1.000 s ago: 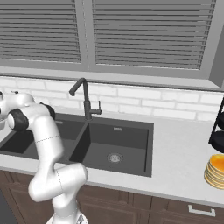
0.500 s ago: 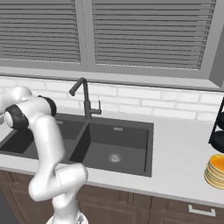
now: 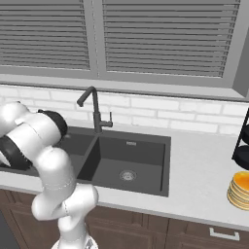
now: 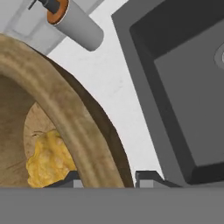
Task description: Pick the squash from the sink and place it in the bowl. Then pick the bowl and place it in the microwave. Then close the microwave door and press the start button.
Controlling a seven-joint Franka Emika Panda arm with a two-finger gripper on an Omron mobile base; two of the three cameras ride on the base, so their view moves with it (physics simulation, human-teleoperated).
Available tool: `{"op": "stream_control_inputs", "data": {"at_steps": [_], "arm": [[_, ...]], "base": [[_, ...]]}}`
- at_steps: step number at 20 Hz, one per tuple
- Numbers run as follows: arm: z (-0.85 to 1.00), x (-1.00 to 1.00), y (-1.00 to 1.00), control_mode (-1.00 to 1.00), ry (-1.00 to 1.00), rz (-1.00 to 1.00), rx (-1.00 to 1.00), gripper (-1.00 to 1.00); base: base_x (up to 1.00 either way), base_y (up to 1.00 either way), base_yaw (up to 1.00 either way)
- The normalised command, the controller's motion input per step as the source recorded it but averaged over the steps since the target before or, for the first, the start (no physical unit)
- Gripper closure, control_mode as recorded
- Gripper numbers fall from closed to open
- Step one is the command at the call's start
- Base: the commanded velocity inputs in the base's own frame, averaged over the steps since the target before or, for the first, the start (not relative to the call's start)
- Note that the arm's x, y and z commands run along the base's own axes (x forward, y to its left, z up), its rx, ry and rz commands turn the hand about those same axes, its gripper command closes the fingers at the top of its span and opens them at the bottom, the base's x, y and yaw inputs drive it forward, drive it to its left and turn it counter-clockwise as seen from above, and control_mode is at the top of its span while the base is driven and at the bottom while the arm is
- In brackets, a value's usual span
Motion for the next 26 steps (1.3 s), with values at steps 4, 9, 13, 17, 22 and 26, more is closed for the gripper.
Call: {"op": "stream_control_inputs", "data": {"at_steps": [4,9,13,17,22,26], "arm": [[0.78,-0.31,-0.98,-1.0,0.1,-0.02,0.12,1.0],[0.49,-0.27,-0.81,-1.0,0.17,-0.02,0.03,1.0],[0.25,-0.14,-0.67,-1.0,0.23,-0.06,0.0,1.0],[0.32,-0.07,-0.7,-1.0,0.19,-0.08,0.0,1.0],[0.35,-0.08,-0.68,-1.0,0.08,-0.12,-0.03,1.0],[0.36,-0.16,-0.69,-1.0,0.03,-0.13,-0.03,1.0]], "base": [[0.0,0.0,0.0],[0.0,0.0,0.0],[0.0,0.0,0.0],[0.0,0.0,0.0],[0.0,0.0,0.0],[0.0,0.0,0.0]]}}
